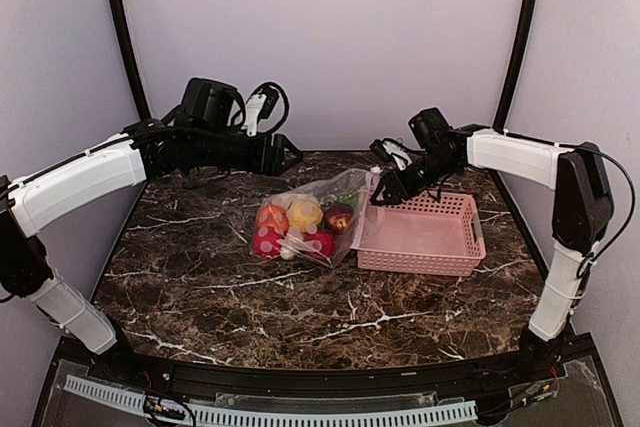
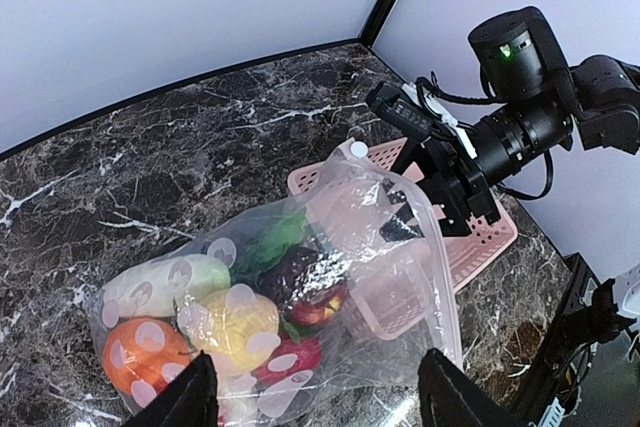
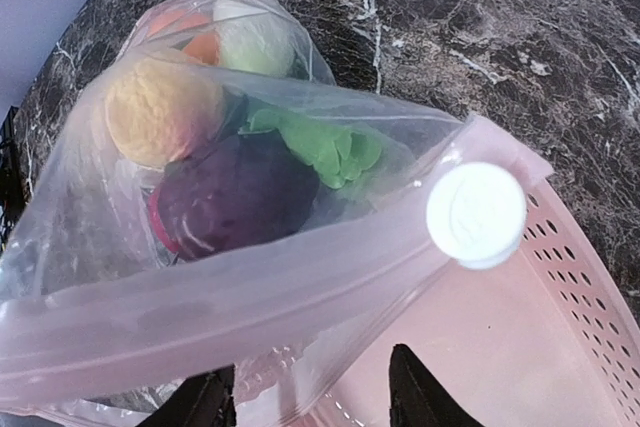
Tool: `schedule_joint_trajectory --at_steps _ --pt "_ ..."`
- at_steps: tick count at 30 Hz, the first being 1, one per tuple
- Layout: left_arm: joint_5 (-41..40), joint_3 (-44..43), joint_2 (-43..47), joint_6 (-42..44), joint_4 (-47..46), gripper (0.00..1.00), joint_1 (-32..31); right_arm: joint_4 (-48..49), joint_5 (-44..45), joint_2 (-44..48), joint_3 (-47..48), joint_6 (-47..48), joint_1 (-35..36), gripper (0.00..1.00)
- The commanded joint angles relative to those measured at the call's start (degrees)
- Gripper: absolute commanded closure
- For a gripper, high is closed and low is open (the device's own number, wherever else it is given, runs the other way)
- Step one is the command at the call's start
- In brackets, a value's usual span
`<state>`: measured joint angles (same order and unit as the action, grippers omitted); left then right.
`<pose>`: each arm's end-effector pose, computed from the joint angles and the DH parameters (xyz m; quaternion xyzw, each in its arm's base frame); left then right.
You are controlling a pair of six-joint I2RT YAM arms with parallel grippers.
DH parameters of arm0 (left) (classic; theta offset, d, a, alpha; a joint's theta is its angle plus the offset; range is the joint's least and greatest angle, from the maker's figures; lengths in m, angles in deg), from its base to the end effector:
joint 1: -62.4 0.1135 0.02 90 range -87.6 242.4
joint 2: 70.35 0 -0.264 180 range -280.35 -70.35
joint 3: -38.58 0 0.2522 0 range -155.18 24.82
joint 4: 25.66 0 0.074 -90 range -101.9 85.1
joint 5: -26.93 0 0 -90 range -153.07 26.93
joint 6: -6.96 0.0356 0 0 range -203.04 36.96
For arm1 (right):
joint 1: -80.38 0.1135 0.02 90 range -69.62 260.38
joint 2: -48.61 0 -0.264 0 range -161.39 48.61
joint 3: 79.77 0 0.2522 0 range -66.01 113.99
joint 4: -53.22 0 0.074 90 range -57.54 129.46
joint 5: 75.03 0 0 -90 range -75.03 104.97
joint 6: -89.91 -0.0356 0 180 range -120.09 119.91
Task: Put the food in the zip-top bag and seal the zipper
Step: Pick up the zipper food storage bag from the center of the board, then pass from the right arm to the left
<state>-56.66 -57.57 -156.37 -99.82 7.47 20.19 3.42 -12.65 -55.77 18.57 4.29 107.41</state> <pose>0.2570 -0.2385 0.3785 0.2134 0.8054 -0.3119 0.4567 0.3449 0.1945 0.2554 -0.3188 0.8746 0.2797 0.2349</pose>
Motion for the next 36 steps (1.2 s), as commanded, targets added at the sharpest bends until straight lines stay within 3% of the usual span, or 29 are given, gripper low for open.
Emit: schedule_joint_trajectory --at_steps 1,2,6,9,15,18,22,29,36 --pt "-0.9 2.6 4.0 -0.7 0.5 0.32 0.3 1.9 -2.1 -3.0 3.6 -1.3 -0.7 0.55" --pt "-1.0 3.1 4.4 -0.7 0.5 0.32 0.4 2.0 -2.9 -4.0 4.5 -0.8 -0.8 0.58" --pt "-1.6 4.0 5.2 -0.8 0.6 0.32 0.3 2.2 -7.0 -7.5 9.3 1.3 -1.0 0.88" --pt "-2.0 4.6 6.1 -0.2 0.8 0.32 0.3 0.4 -13.1 -7.7 13.2 4.1 -0.5 0.97" --pt "-5.1 7.2 10.6 8.7 0.4 0.32 0.3 -5.9 -21.8 -3.7 18.6 19.4 4.5 0.99" --pt "-9.1 9.8 14.9 15.4 -2.3 0.32 0.3 -8.3 -22.3 -0.4 19.5 26.3 8.4 1.0" --pt "-8.3 12.1 18.9 21.1 -4.0 0.3 0.4 -9.4 -22.0 2.8 20.9 29.5 12.1 1.0" --pt "-6.6 11.2 21.2 25.1 -2.3 0.29 0.3 -16.4 -21.4 3.1 29.2 36.7 15.4 1.0" --pt "2.9 13.7 20.7 23.8 -6.5 0.29 0.3 -19.1 -21.4 2.0 29.0 41.1 16.3 1.0"
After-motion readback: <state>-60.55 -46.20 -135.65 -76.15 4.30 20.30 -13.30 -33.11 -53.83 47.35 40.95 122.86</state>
